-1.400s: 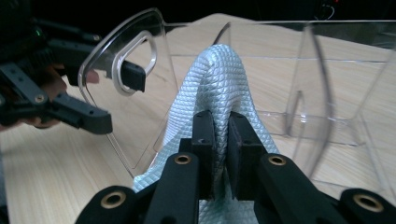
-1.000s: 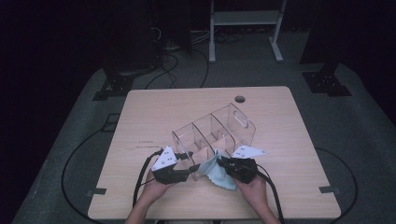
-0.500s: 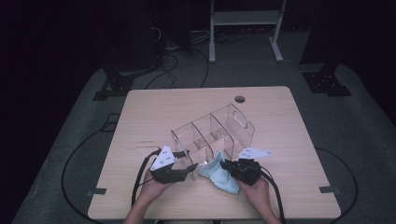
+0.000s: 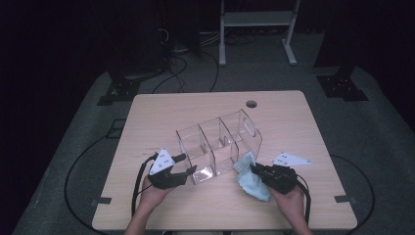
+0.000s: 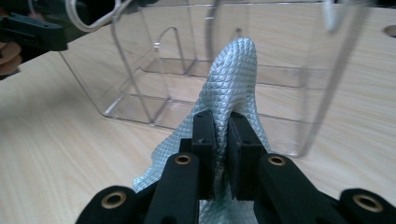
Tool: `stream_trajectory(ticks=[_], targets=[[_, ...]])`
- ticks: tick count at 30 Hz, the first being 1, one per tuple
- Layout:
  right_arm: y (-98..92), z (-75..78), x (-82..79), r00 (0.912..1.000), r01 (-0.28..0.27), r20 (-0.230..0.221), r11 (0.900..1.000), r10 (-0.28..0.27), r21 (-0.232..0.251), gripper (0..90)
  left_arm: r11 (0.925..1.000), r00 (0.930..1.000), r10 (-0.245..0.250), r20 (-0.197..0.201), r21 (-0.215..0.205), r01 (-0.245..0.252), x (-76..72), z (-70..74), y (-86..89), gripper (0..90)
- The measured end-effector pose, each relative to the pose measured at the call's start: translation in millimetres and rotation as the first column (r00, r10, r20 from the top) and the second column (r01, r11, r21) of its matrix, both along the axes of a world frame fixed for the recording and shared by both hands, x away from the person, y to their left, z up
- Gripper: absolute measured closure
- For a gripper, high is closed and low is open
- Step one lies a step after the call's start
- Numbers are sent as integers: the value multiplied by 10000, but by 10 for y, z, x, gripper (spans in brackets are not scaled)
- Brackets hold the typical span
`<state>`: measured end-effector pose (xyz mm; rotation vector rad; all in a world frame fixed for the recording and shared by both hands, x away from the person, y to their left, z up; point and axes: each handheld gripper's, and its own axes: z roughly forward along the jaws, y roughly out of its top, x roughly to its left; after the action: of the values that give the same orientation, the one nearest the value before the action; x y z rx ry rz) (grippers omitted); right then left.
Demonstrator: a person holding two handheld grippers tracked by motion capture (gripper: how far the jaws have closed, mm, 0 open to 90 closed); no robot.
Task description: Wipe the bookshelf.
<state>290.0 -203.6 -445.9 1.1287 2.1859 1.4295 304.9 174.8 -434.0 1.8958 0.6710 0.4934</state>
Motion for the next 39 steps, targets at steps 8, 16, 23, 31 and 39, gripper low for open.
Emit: stream_trajectory(ticks=[8, 16, 23, 31, 39], targets=[[-170, 38, 45, 9987, 514, 73, 9986, -513, -100, 821, 9983, 9983, 588, -58, 4, -588, 59, 13, 136, 564], [-228, 74, 85, 9974, 717, 120, 9971, -714, -255, 819, 9983, 9982, 576, -153, -35, -576, 195, 18, 127, 578], [-282, 82, 105, 9962, 865, 106, 9959, -862, -257, 819, 9975, 9972, 711, -244, -3, -712, 340, 29, 91, 589], [-402, 91, 110, 9947, 1021, 121, 9944, -1018, -276, 819, 9956, 9951, 930, -349, -28, -932, 504, 37, 78, 613], [-490, 88, 140, 9925, 1221, 59, 9923, -1220, -217, 819, 9937, 9928, 1107, -457, -111, -1113, 610, 29, 80, 618]])
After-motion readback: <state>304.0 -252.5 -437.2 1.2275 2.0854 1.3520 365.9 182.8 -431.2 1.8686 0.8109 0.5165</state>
